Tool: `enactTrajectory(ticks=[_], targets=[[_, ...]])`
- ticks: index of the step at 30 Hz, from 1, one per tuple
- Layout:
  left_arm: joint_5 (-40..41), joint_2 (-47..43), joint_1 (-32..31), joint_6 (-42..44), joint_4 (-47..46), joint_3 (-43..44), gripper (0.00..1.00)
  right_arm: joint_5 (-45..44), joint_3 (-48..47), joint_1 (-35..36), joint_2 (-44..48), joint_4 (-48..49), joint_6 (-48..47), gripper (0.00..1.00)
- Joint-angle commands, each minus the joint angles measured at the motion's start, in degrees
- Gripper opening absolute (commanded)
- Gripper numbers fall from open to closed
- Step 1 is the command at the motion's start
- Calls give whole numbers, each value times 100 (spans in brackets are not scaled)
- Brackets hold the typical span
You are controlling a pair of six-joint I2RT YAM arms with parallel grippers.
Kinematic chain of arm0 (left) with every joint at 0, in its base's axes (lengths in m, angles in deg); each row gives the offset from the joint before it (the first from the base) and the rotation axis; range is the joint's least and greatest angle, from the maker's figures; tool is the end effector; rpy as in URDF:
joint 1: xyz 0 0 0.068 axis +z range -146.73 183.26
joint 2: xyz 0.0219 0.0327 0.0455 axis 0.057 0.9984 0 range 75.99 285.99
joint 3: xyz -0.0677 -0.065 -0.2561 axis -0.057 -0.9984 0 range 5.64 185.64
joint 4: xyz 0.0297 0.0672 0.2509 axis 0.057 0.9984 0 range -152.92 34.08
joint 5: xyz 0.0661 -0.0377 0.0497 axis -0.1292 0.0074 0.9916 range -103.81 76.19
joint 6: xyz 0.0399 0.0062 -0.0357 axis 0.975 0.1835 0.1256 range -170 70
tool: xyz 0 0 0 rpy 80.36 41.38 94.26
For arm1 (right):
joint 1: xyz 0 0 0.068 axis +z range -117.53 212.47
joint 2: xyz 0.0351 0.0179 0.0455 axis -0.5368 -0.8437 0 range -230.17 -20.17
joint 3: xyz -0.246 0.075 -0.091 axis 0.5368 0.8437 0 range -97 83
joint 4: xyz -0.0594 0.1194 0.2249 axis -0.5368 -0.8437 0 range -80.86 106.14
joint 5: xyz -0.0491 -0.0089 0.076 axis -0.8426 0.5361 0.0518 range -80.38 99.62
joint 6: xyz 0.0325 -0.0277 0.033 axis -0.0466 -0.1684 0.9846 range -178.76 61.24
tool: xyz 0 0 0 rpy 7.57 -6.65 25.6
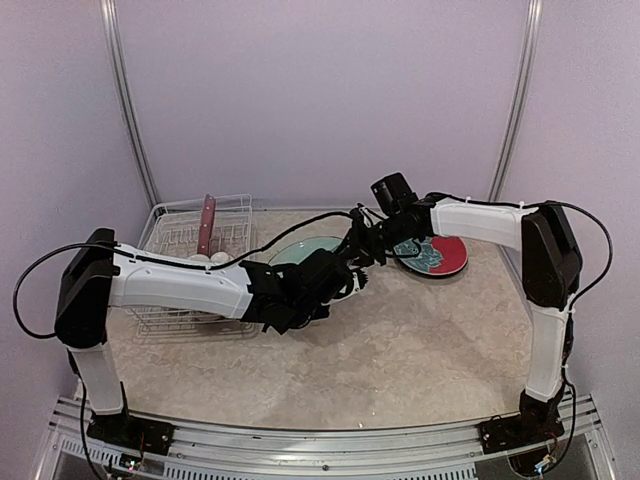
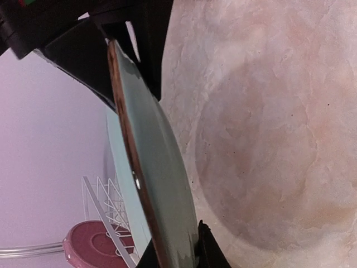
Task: Unload the mixed dishes from the dish rack
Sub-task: Pass from the left arm to the right
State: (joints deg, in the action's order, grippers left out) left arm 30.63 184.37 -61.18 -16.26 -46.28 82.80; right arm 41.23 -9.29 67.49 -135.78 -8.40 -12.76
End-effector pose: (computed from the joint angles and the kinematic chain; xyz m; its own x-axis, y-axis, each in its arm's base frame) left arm 0.1996 -0.3596 0.2146 -0.0209 0.9628 -0.2695 0.5447 0.2370 0.8045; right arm 0.3600 0.2754 0.2323 -0.9806 0.0608 -0.1866 -0.1028 0.6504 0.7526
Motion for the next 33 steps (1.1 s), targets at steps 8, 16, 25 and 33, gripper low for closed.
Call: enactTrajectory(ticks=[8, 16, 25, 33], targets=[[84, -68, -37, -208, -271, 252, 50, 183, 1016, -205, 645, 1487, 553, 0], [-337, -376, -25, -839, 264, 398, 86, 122, 1800, -562, 1139, 2412, 748, 0], [-1154, -1169, 262, -1747, 882, 551, 95, 158, 2626, -1029, 1647, 3183, 865, 0], [-2155, -1999, 1376, -2889, 1278, 801, 96, 94, 3062, -1624, 2167, 3044, 666, 0]])
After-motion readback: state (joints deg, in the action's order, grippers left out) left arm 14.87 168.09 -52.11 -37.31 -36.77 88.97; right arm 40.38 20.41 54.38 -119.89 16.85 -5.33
